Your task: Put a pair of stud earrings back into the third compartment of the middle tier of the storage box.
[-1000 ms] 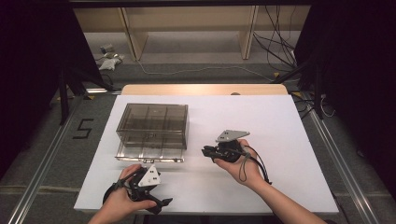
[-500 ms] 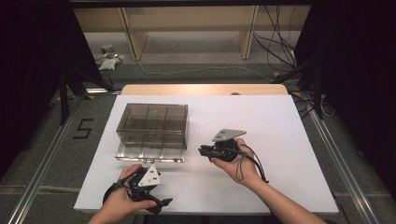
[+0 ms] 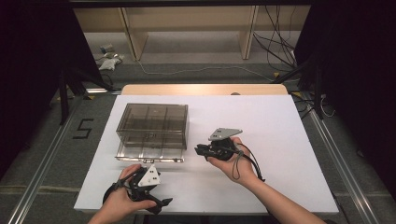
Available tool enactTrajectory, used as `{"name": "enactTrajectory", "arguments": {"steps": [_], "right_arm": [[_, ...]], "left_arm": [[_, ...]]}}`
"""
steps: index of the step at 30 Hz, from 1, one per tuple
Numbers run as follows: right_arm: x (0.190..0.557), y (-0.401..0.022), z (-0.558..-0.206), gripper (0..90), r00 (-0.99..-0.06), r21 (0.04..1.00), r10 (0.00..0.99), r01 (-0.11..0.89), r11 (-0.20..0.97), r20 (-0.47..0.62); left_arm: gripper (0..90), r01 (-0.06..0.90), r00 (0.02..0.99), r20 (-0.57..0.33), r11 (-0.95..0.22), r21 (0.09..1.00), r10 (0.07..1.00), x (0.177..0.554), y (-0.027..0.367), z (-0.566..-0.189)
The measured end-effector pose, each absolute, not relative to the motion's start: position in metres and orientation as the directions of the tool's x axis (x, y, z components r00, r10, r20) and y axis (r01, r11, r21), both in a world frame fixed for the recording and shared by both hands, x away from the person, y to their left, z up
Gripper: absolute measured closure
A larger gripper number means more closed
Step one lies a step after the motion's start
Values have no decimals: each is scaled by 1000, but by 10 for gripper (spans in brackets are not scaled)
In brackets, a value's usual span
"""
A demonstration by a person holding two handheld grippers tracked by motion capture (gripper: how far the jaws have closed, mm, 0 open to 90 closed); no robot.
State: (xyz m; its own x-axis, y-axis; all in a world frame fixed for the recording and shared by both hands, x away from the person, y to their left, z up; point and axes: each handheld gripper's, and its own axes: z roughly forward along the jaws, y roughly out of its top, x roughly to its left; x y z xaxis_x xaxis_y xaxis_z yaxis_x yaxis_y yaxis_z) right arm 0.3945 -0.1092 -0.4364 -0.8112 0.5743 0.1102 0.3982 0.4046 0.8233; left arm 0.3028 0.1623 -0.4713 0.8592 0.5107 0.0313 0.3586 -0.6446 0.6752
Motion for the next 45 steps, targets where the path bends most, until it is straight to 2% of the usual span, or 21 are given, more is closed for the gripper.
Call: {"name": "enactTrajectory", "arguments": {"steps": [45], "right_arm": [[398,-87,-433,812,-831,831,545,379,408,112]], "left_arm": [[59,359,859,30,-644,676,511,303,162,-471]]}}
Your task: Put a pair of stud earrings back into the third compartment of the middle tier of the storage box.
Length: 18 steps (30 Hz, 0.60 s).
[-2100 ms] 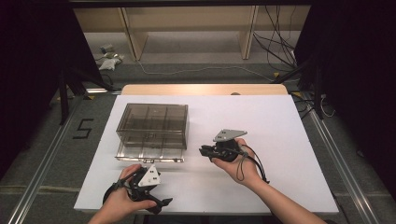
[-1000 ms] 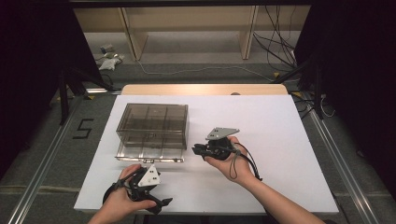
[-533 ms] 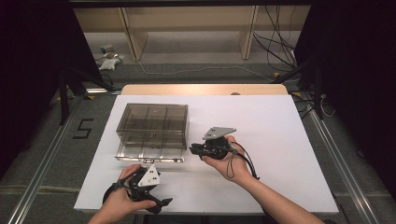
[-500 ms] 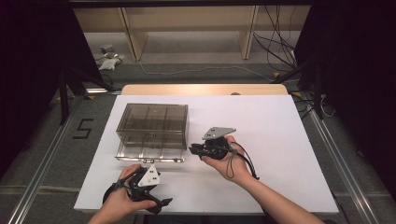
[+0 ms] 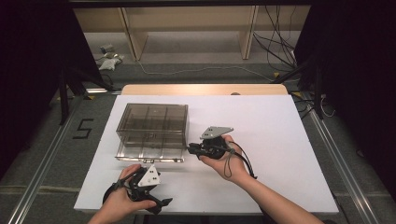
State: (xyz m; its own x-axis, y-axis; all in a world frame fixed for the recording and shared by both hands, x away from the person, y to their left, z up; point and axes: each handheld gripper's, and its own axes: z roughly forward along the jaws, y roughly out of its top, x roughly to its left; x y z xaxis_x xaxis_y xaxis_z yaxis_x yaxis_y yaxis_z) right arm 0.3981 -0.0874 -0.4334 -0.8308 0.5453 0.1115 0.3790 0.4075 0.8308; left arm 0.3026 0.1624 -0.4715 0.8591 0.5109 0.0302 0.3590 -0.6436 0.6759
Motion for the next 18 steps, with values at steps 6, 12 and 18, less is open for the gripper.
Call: {"name": "enactTrajectory", "arguments": {"steps": [6,12,18], "right_arm": [[399,-86,-432,811,-831,833,545,378,404,113],[399,-84,-432,811,-833,833,542,374,407,110],[400,-83,-432,811,-833,834,542,374,405,110]], "left_arm": [[59,361,858,28,-641,677,512,302,162,-472],[59,360,859,28,-640,679,512,302,162,-471],[59,357,860,32,-645,676,510,302,163,-471]]}}
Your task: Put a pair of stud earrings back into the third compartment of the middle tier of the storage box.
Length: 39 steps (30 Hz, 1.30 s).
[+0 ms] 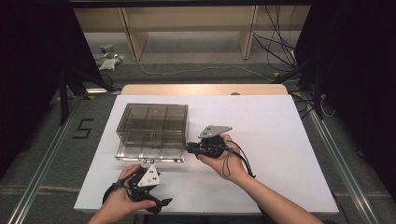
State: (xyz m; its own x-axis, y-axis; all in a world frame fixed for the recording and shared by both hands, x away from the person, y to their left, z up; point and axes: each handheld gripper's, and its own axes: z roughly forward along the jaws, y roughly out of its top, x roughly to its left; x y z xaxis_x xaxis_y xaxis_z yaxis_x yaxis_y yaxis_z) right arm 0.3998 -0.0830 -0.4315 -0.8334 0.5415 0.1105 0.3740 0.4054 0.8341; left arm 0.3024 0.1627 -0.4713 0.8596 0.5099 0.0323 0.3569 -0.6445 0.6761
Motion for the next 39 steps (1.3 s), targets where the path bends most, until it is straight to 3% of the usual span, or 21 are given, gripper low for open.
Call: {"name": "enactTrajectory", "arguments": {"steps": [39], "right_arm": [[405,-48,-436,808,-867,838,487,343,425,109]], "left_arm": [[61,361,856,31,-641,677,515,303,163,-471]]}}
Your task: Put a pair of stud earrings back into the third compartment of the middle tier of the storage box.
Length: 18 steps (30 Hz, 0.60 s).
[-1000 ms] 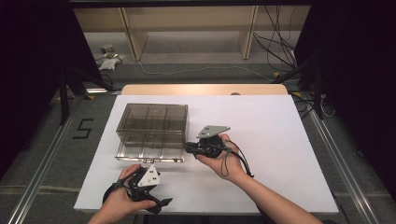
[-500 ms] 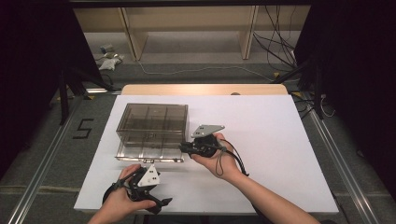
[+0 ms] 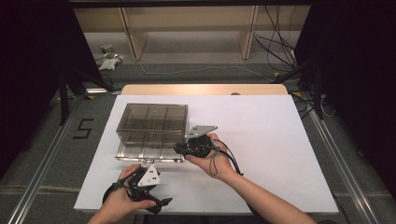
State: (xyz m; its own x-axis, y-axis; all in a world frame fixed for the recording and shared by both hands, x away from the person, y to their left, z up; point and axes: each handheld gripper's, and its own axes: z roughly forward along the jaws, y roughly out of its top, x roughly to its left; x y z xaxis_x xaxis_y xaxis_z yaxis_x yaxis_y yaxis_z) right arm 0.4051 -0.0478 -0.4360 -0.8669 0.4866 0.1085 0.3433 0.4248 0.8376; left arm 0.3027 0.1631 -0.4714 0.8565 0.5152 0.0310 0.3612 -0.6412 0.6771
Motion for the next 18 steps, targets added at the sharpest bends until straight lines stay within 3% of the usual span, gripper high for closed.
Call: {"name": "enactTrajectory", "arguments": {"steps": [18], "right_arm": [[409,-40,-442,796,-872,827,481,338,449,95]], "left_arm": [[62,361,857,29,-640,678,515,303,163,-471]]}}
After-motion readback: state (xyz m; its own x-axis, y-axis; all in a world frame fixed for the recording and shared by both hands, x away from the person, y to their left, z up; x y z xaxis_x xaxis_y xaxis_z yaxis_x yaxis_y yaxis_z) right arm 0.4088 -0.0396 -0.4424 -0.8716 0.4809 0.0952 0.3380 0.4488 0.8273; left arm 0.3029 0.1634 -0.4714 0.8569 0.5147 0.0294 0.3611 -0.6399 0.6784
